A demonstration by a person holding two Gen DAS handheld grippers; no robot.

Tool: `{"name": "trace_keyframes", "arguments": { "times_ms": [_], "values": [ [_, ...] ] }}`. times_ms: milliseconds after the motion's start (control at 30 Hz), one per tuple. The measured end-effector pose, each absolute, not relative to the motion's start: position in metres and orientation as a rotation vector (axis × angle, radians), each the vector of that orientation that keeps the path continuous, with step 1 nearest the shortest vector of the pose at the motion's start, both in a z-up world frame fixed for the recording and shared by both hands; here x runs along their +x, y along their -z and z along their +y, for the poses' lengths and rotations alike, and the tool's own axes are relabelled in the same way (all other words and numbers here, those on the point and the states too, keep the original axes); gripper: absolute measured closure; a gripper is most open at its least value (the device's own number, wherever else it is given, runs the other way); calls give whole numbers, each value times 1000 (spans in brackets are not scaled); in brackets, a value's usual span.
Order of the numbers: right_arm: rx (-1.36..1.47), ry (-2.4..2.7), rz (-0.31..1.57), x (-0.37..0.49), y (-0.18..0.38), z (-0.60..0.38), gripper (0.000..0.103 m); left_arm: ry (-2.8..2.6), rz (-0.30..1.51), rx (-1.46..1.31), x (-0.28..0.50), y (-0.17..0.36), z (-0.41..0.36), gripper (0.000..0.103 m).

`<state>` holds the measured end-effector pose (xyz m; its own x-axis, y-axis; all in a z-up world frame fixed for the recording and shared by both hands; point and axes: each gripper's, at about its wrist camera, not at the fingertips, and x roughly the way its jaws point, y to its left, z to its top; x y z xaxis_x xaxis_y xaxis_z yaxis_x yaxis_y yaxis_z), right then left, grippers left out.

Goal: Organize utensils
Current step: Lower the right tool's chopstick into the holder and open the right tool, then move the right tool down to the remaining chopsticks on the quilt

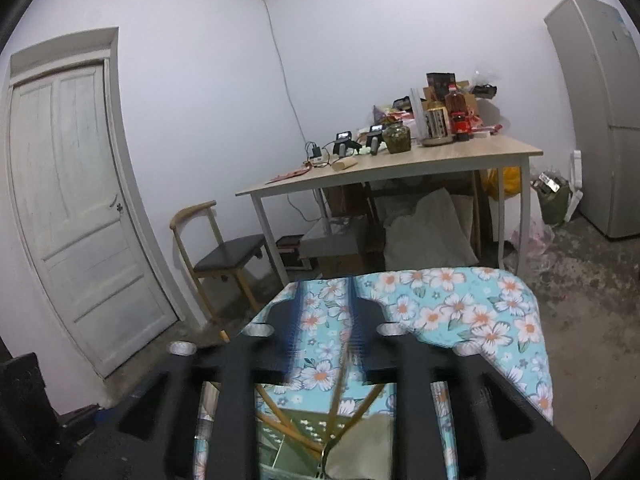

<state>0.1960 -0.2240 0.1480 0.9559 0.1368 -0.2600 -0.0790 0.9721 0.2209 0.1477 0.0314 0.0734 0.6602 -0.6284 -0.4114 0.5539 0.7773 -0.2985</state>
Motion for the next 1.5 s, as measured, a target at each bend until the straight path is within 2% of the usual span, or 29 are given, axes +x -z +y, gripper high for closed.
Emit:
{"name": "trace_keyframes", "arguments": {
  "times_ms": [33,200,567,867,1200,1500],
  "values": [
    [222,-111,269,192,-149,-226,60,673,524,-151,148,-73,30,37],
    [297,-106,244,167,-152,-243,56,683,532,-146,147,-71,26,35],
    [522,-107,221,97,-131,-275,53,696,572,-114,152,-61,12,34],
    [628,-93,386,82,-79,-279,53,696,613,-86,152,-53,0,34],
    [788,-141,669,101,2,-262,53,687,644,-49,151,-41,-7,34],
    [862,-144,764,110,26,-263,53,685,661,-9,150,-29,-12,33]
  ]
}}
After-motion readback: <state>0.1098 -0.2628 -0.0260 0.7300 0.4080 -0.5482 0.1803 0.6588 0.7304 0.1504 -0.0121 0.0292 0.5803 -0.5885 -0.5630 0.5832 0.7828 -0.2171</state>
